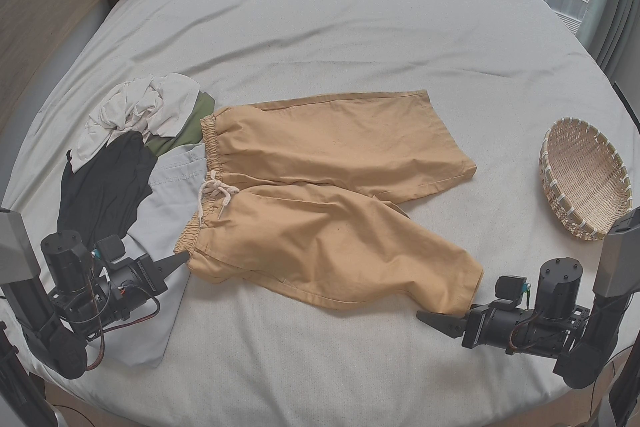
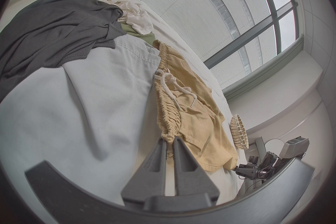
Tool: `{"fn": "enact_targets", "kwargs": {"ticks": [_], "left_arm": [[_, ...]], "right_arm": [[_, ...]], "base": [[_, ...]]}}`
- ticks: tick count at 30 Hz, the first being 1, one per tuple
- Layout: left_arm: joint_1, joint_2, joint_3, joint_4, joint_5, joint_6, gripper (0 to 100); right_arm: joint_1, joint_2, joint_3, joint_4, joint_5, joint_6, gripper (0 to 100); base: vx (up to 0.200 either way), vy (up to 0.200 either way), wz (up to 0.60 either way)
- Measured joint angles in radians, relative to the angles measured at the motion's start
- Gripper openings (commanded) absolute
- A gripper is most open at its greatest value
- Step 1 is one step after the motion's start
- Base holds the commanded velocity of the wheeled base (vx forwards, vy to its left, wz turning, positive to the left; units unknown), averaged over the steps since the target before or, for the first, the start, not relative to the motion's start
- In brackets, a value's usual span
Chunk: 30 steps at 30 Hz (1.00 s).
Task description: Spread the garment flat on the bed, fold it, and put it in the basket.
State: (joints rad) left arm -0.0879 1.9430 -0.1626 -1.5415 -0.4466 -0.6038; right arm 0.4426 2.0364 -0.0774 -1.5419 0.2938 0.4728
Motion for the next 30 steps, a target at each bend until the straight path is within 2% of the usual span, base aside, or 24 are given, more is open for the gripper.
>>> {"fn": "enact_targets", "kwargs": {"ticks": [10, 14, 19, 26, 30], "left_arm": [[0.007, 0.006, -0.007, 0.000, 0.000, -0.003, 0], [0.010, 0.006, -0.011, 0.000, -0.001, -0.005, 0], [0.021, 0.003, -0.016, 0.000, -0.002, -0.012, 0], [0.051, 0.007, -0.002, 0.027, -0.022, -0.024, 0], [0.072, 0.028, 0.013, 0.056, -0.041, -0.021, 0]], "right_arm": [[-0.004, -0.008, 0.015, 0.006, 0.004, 0.010, 0], [-0.005, -0.024, 0.026, 0.005, 0.008, 0.071, 0], [-0.006, -0.063, 0.050, 0.017, 0.046, 0.181, 0], [-0.019, -0.092, 0.059, 0.137, 0.080, 0.200, 0], [-0.022, -0.098, 0.059, 0.158, 0.088, 0.201, 0]], "base": [[0.000, 0.000, 0.00], [0.000, 0.000, 0.00], [0.000, 0.000, 0.00], [0.000, 0.000, 0.00], [0.000, 0.000, 0.00]]}}
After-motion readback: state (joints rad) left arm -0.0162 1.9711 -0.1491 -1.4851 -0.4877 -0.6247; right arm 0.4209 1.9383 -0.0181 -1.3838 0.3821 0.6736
